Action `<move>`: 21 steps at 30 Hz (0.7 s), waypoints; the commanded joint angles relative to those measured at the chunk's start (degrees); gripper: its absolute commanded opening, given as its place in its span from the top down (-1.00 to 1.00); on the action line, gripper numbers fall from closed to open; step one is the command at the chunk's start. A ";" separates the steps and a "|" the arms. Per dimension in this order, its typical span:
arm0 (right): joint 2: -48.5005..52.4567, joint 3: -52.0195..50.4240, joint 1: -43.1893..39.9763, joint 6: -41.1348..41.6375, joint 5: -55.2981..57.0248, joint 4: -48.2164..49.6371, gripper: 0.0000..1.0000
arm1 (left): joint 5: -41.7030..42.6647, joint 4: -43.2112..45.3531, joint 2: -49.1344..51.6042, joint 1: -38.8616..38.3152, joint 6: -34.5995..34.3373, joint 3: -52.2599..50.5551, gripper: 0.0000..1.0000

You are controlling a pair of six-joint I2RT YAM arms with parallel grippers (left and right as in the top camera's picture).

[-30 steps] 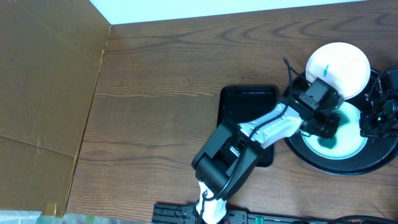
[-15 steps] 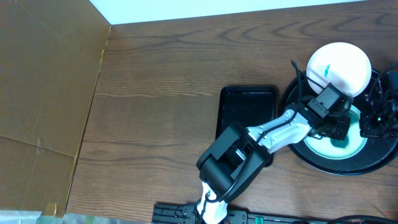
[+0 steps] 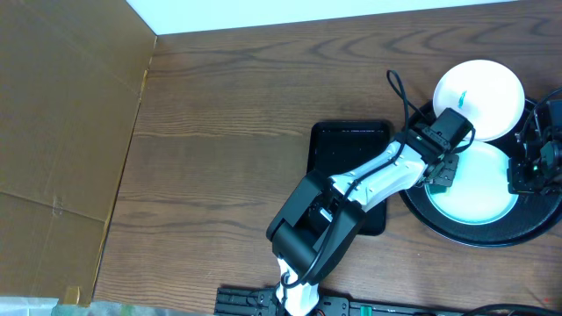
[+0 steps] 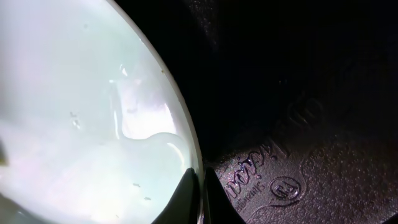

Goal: Clean dirty plates on tray and stack at the side
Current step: 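Scrub the pale green plate with the sponge in the left gripper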

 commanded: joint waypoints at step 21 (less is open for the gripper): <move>0.85 0.09 0.96 -1.05 -0.09 -0.07 0.98 | 22.82 20.26 4.13 -6.95 -7.34 -6.01 0.85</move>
